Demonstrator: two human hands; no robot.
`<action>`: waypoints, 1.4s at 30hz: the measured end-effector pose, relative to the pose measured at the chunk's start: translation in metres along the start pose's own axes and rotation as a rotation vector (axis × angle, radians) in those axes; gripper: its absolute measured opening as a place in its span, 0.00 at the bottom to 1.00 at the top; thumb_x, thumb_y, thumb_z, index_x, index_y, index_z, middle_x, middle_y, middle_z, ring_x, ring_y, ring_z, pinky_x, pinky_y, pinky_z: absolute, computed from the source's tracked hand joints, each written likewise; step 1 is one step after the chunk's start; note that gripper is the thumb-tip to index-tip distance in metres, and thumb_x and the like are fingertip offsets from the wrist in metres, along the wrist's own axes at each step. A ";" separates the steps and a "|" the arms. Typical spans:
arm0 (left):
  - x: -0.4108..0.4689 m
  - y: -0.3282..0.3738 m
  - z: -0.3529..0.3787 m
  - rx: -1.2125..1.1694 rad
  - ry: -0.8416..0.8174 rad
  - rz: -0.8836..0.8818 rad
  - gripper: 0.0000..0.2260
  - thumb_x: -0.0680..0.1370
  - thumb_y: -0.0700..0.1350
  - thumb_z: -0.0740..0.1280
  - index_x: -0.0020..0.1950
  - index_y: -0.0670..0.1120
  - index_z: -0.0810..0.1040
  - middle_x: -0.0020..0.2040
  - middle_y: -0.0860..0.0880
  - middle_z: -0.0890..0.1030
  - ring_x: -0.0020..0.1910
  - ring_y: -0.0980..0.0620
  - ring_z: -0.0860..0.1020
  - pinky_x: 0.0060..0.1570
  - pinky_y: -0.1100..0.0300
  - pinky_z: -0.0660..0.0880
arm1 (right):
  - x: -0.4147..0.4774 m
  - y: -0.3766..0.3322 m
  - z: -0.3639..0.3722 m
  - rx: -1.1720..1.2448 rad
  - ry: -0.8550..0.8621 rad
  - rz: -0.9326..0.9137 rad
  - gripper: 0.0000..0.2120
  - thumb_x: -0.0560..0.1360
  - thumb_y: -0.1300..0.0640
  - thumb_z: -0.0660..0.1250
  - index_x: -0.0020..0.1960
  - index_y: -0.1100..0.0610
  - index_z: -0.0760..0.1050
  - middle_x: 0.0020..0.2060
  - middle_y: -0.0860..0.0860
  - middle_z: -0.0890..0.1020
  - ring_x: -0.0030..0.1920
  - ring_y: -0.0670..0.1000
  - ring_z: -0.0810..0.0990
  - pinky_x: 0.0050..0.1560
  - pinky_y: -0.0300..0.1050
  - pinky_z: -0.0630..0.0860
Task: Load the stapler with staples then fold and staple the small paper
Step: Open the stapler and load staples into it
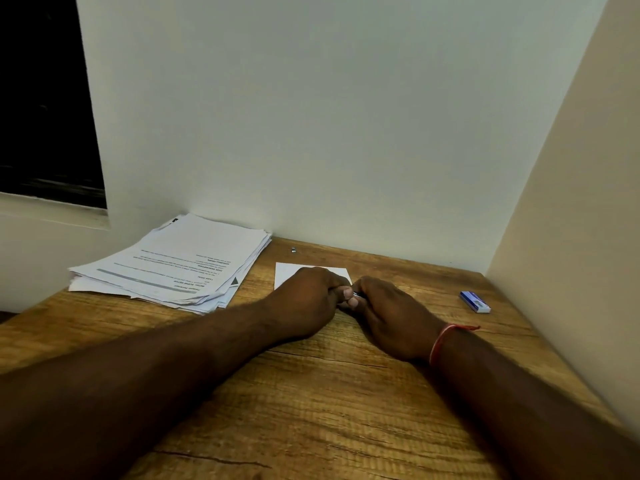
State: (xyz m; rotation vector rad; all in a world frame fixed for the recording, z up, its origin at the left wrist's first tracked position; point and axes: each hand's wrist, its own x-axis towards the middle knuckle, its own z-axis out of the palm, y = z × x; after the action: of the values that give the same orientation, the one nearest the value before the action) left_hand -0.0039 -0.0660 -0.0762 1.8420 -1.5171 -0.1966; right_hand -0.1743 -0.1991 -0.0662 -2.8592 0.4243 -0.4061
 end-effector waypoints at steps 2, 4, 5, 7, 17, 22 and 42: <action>-0.001 0.000 -0.001 -0.016 -0.004 -0.016 0.14 0.91 0.48 0.65 0.51 0.51 0.88 0.48 0.53 0.88 0.50 0.55 0.83 0.50 0.60 0.73 | 0.001 -0.001 0.000 -0.005 -0.008 -0.004 0.15 0.88 0.39 0.56 0.61 0.48 0.74 0.54 0.47 0.80 0.52 0.45 0.77 0.53 0.50 0.79; -0.002 0.002 -0.003 -0.008 0.003 -0.015 0.13 0.91 0.48 0.65 0.55 0.50 0.90 0.49 0.55 0.87 0.51 0.58 0.82 0.49 0.65 0.71 | 0.002 -0.001 -0.001 -0.010 -0.013 -0.005 0.15 0.88 0.39 0.56 0.61 0.49 0.73 0.54 0.47 0.80 0.52 0.46 0.77 0.53 0.49 0.79; -0.002 0.003 -0.003 -0.002 0.004 -0.013 0.13 0.90 0.48 0.65 0.56 0.51 0.90 0.49 0.55 0.87 0.50 0.59 0.81 0.48 0.66 0.70 | 0.002 0.000 -0.001 -0.011 -0.013 -0.005 0.15 0.88 0.39 0.56 0.61 0.49 0.73 0.53 0.48 0.80 0.52 0.46 0.77 0.52 0.49 0.79; -0.001 0.003 -0.004 0.006 -0.005 -0.002 0.12 0.90 0.48 0.65 0.56 0.51 0.89 0.49 0.55 0.87 0.50 0.60 0.81 0.48 0.64 0.70 | 0.003 0.001 0.000 -0.011 -0.012 -0.009 0.15 0.88 0.40 0.56 0.60 0.50 0.73 0.53 0.47 0.79 0.50 0.46 0.76 0.51 0.48 0.78; -0.004 0.002 -0.006 0.048 -0.028 0.000 0.12 0.90 0.49 0.65 0.53 0.54 0.88 0.47 0.58 0.86 0.50 0.61 0.81 0.47 0.65 0.70 | 0.003 0.001 0.002 -0.038 -0.013 -0.021 0.11 0.87 0.43 0.65 0.62 0.49 0.73 0.51 0.44 0.76 0.47 0.39 0.72 0.43 0.35 0.66; -0.003 -0.004 -0.010 -0.068 0.001 -0.028 0.08 0.86 0.56 0.72 0.52 0.57 0.89 0.49 0.57 0.89 0.51 0.59 0.85 0.54 0.54 0.81 | 0.002 0.000 0.005 -0.052 0.065 -0.035 0.13 0.85 0.40 0.65 0.61 0.48 0.72 0.50 0.45 0.78 0.47 0.43 0.75 0.44 0.44 0.72; 0.005 0.000 -0.020 -0.775 -0.218 -0.417 0.18 0.88 0.48 0.71 0.56 0.31 0.84 0.42 0.38 0.86 0.37 0.48 0.83 0.38 0.60 0.84 | 0.002 -0.011 0.006 -0.383 0.279 -0.233 0.14 0.81 0.43 0.68 0.60 0.51 0.77 0.48 0.49 0.86 0.44 0.54 0.83 0.42 0.51 0.79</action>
State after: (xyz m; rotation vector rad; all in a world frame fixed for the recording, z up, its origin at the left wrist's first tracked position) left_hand 0.0084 -0.0615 -0.0603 1.4830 -0.9495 -1.0515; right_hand -0.1682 -0.1889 -0.0686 -3.2486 0.2338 -0.8574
